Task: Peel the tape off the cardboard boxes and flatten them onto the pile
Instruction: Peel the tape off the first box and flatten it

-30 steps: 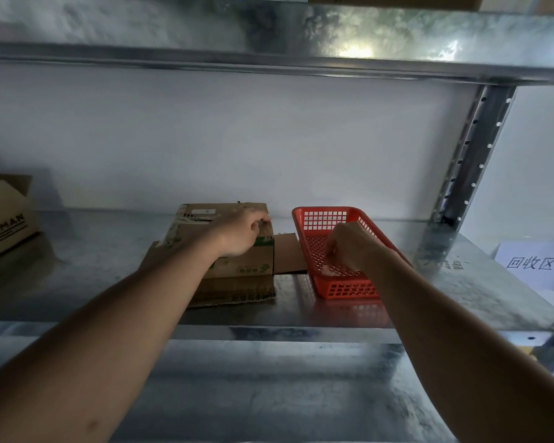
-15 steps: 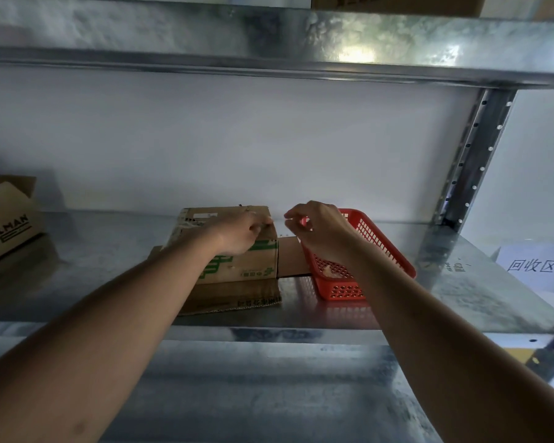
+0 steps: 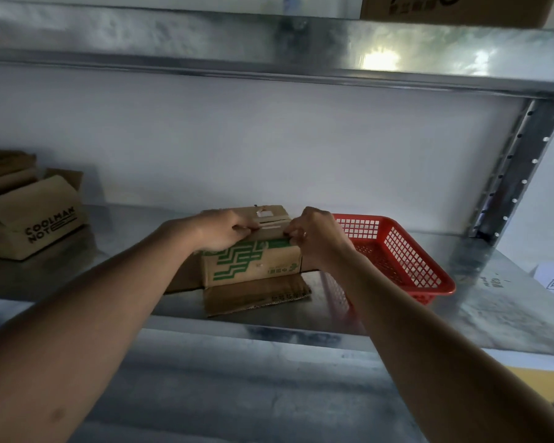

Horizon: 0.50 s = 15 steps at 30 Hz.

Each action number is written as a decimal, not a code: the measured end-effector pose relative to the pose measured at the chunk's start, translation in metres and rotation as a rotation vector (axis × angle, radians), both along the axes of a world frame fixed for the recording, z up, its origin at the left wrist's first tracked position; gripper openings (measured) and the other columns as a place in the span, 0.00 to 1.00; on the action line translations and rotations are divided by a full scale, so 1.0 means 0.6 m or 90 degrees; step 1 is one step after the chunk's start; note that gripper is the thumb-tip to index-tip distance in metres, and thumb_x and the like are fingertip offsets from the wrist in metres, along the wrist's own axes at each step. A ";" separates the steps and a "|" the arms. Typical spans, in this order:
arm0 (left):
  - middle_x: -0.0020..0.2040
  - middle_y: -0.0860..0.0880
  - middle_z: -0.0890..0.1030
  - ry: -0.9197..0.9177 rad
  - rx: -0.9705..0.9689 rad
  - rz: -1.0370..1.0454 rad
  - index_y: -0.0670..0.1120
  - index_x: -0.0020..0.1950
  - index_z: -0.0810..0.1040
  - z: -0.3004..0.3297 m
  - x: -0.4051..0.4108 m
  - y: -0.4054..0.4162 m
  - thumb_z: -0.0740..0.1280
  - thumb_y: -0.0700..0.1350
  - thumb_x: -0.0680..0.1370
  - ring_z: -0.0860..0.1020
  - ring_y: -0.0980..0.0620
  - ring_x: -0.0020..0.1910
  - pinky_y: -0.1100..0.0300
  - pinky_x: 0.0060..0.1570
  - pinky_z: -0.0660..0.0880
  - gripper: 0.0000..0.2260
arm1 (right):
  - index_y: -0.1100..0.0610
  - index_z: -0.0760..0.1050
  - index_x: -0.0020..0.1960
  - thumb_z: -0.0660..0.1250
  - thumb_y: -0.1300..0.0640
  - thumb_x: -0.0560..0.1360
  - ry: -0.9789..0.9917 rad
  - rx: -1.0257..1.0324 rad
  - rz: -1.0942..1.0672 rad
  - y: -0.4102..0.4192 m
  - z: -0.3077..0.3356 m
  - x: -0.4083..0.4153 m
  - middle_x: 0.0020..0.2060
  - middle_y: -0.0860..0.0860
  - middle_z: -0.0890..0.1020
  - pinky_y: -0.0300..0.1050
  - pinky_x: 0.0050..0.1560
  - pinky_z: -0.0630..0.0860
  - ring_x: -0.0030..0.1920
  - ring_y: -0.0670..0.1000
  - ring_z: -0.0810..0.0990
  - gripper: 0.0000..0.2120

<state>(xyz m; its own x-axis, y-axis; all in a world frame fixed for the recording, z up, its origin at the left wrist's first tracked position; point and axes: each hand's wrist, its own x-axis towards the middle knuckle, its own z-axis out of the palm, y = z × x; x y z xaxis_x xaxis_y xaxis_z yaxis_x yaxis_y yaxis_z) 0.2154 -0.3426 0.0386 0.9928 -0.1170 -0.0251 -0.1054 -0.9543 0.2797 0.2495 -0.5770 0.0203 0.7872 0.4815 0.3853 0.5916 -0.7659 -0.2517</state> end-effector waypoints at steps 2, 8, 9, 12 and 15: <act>0.72 0.55 0.76 0.003 -0.011 0.008 0.67 0.72 0.74 -0.002 -0.004 0.020 0.56 0.57 0.87 0.77 0.50 0.64 0.47 0.66 0.74 0.16 | 0.55 0.85 0.58 0.68 0.62 0.81 0.001 0.009 -0.037 0.025 -0.003 -0.006 0.53 0.52 0.79 0.37 0.38 0.79 0.45 0.51 0.79 0.10; 0.52 0.60 0.76 -0.085 0.013 -0.023 0.59 0.66 0.82 -0.001 -0.005 0.069 0.62 0.46 0.85 0.75 0.51 0.56 0.57 0.54 0.71 0.14 | 0.58 0.77 0.40 0.66 0.38 0.78 0.134 0.163 -0.121 0.090 -0.006 -0.019 0.37 0.53 0.81 0.36 0.22 0.65 0.34 0.49 0.79 0.23; 0.49 0.62 0.74 -0.101 0.014 -0.040 0.58 0.65 0.84 -0.003 -0.006 0.076 0.64 0.45 0.85 0.76 0.52 0.55 0.58 0.53 0.70 0.14 | 0.57 0.78 0.41 0.67 0.37 0.77 0.144 0.181 -0.109 0.101 -0.008 -0.022 0.37 0.53 0.82 0.38 0.24 0.66 0.36 0.50 0.81 0.22; 0.48 0.58 0.74 -0.130 0.003 -0.074 0.56 0.60 0.86 -0.007 -0.014 0.099 0.69 0.48 0.83 0.76 0.54 0.50 0.59 0.48 0.72 0.09 | 0.55 0.80 0.59 0.70 0.46 0.78 0.176 0.220 -0.067 0.129 -0.027 -0.019 0.51 0.53 0.84 0.42 0.42 0.75 0.53 0.55 0.83 0.15; 0.49 0.55 0.74 -0.121 -0.016 -0.081 0.57 0.57 0.86 -0.008 -0.024 0.122 0.71 0.54 0.81 0.75 0.55 0.50 0.58 0.45 0.71 0.08 | 0.54 0.74 0.73 0.73 0.53 0.78 0.274 0.394 -0.012 0.138 -0.043 -0.011 0.63 0.54 0.82 0.53 0.63 0.79 0.64 0.55 0.80 0.25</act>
